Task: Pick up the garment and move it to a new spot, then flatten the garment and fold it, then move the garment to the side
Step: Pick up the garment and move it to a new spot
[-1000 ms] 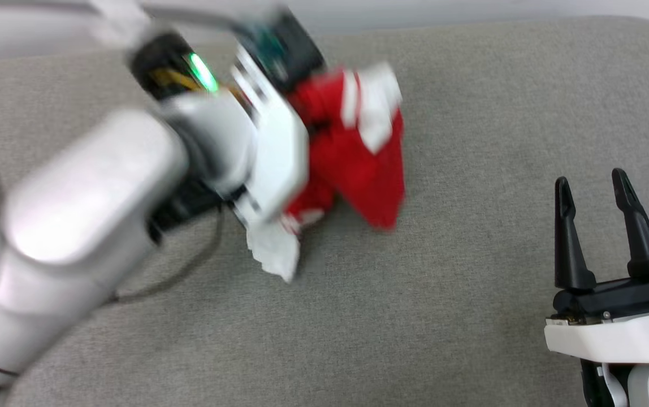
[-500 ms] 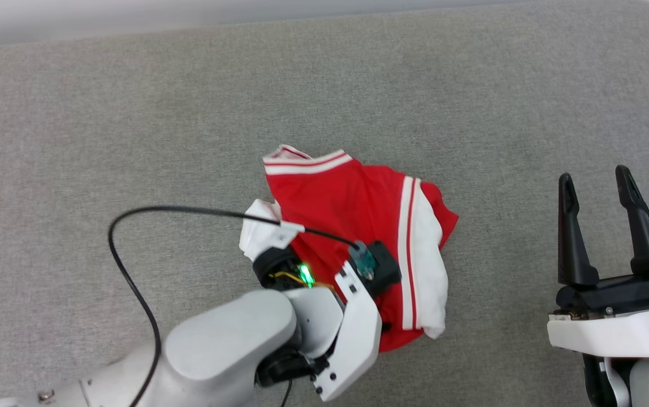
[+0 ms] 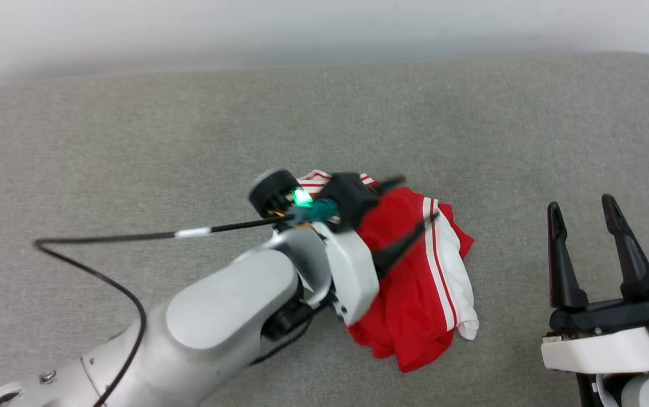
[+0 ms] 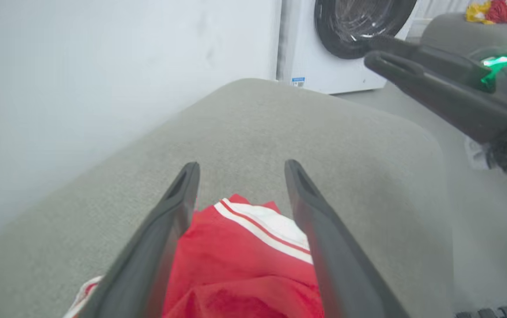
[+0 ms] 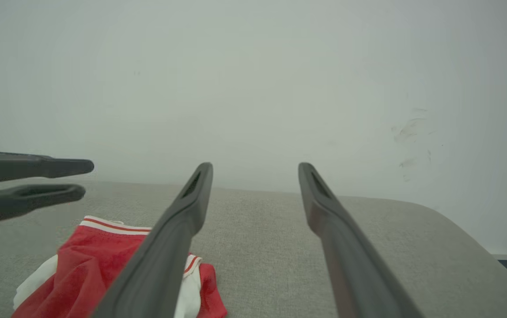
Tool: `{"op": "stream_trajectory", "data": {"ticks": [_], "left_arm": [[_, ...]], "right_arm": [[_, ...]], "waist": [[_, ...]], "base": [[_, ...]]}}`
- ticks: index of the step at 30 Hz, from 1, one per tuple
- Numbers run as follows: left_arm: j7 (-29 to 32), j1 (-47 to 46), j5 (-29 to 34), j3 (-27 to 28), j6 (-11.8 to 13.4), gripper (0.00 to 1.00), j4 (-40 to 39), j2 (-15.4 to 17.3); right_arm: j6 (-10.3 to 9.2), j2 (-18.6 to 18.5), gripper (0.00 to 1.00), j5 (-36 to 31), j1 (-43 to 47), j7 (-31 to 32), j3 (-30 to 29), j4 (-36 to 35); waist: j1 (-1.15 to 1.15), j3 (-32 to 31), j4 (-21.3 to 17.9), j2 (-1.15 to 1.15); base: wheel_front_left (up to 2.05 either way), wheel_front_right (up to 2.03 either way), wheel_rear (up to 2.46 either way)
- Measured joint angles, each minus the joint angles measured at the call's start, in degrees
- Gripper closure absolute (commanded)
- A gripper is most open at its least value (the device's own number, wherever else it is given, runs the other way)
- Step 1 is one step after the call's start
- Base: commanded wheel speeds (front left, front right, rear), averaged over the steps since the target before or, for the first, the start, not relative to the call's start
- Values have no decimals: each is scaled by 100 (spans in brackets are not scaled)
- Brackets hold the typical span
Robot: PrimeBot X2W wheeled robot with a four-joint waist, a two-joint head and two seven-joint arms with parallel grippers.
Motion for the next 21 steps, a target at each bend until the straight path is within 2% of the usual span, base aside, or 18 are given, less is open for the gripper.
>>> {"op": "stream_trajectory", "data": {"ticks": [2, 5, 11, 14, 16, 21], "left_arm": [[-512, 24, 168, 216, 318, 0, 76, 9], [-1220, 162, 488, 533, 967, 0, 263, 93], [-1556, 945, 735, 1193, 1997, 0, 401, 375], [-1566, 1440, 1095, 1811, 2486, 0, 63, 547], [-1577, 1835, 1400, 2226, 2746, 0, -181, 679], [-1578, 3025, 1816, 3338, 2973, 0, -742, 664]], "right_arm": [[0, -1, 0, -2, 62, 0, -1, 18], [0, 0, 0, -19, 141, 0, 1, 51], [0, 0, 0, -18, 329, 0, -25, 151], [0, -1, 0, -16, 375, 0, -46, 180], [0, 0, 0, -15, 423, 0, -62, 212], [0, 1, 0, 7, 484, 0, -90, 300]], "waist": [[0, -109, 60, 0], [0, -252, 154, 0], [0, -459, 329, 0], [0, -528, 396, 0], [0, -567, 432, 0], [0, -665, 495, 0]], "base": [[0, 0, 0], [0, 0, 0], [0, 0, 0], [0, 0, 0], [0, 0, 0], [0, 0, 0]]}}
